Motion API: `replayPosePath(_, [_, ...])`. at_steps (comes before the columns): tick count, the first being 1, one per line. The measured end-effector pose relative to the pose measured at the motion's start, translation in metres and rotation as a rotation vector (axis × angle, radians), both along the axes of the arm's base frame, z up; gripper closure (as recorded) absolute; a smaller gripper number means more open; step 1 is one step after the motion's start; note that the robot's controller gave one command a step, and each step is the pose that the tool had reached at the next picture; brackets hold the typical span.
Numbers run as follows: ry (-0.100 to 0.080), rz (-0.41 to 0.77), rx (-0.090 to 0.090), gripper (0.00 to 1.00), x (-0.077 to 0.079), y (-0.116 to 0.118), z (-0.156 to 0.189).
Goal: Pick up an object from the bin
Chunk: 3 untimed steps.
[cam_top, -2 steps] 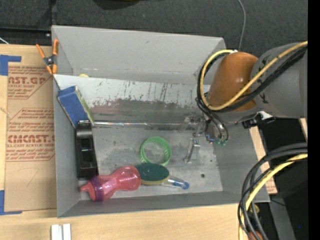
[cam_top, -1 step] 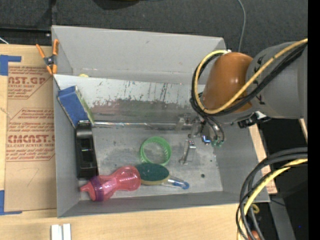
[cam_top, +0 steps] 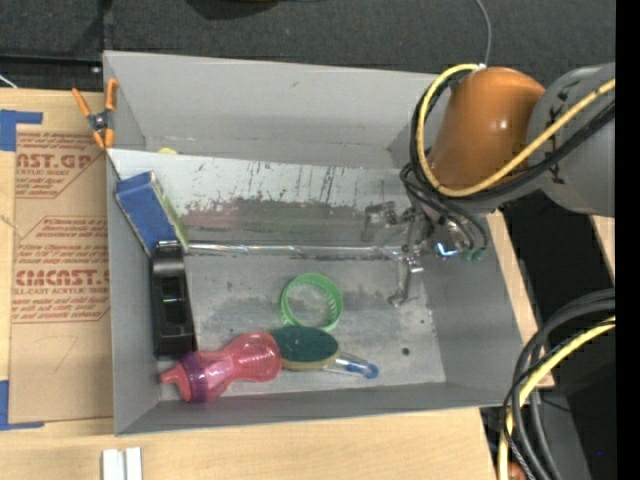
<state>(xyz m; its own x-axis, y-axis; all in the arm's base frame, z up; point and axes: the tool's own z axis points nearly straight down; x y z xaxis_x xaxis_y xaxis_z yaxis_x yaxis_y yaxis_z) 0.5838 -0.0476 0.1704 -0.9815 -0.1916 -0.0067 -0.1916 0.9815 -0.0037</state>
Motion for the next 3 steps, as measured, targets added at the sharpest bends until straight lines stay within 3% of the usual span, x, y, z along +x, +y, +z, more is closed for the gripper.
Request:
replayPosePath(1, [0.004, -0.175, 0.005, 0.00, -0.021, 0.102, -0.098])
replayPosePath(2, [-0.001, -0.179, 0.002, 0.00, -0.027, 0.068, 0.023])
replayPosePath(3, [-0.008, -0.181, 0.002, 0.00, -0.027, 0.060, 0.045])
